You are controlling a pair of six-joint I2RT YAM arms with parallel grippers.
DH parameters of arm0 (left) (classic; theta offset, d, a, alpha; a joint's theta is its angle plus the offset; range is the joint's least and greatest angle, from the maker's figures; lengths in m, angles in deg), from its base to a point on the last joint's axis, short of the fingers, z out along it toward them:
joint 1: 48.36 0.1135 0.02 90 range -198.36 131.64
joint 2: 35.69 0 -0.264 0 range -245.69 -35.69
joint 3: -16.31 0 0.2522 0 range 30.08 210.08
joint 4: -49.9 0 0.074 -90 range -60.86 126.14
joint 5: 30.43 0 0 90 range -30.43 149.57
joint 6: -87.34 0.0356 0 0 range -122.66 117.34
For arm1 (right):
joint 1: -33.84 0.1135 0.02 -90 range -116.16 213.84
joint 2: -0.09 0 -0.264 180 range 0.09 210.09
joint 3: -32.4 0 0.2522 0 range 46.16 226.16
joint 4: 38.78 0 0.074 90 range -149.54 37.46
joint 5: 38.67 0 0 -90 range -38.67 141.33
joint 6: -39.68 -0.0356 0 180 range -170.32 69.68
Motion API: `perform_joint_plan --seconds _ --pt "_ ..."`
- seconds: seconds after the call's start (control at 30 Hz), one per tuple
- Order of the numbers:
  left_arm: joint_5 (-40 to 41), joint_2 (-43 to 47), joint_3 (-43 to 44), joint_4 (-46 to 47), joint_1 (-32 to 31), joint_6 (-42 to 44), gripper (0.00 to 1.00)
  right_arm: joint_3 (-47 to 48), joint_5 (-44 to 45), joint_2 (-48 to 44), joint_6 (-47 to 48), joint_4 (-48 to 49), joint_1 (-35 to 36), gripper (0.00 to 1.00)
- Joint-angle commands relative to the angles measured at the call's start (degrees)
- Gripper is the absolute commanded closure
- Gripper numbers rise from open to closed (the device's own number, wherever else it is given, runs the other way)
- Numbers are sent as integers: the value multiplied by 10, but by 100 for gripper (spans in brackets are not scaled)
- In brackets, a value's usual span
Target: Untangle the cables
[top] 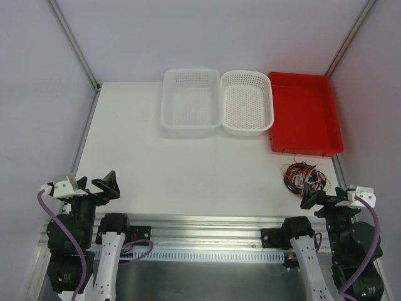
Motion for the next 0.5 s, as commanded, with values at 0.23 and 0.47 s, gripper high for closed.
perform_joint_plan --seconds 0.23,0.47 --pt "-5 95 -11 17 -2 -46 1 16 -19 -88 9 1 -4 3" --pt "-34 52 -33 26 -2 -93 1 45 -49 -3 -8 -13 -4 3"
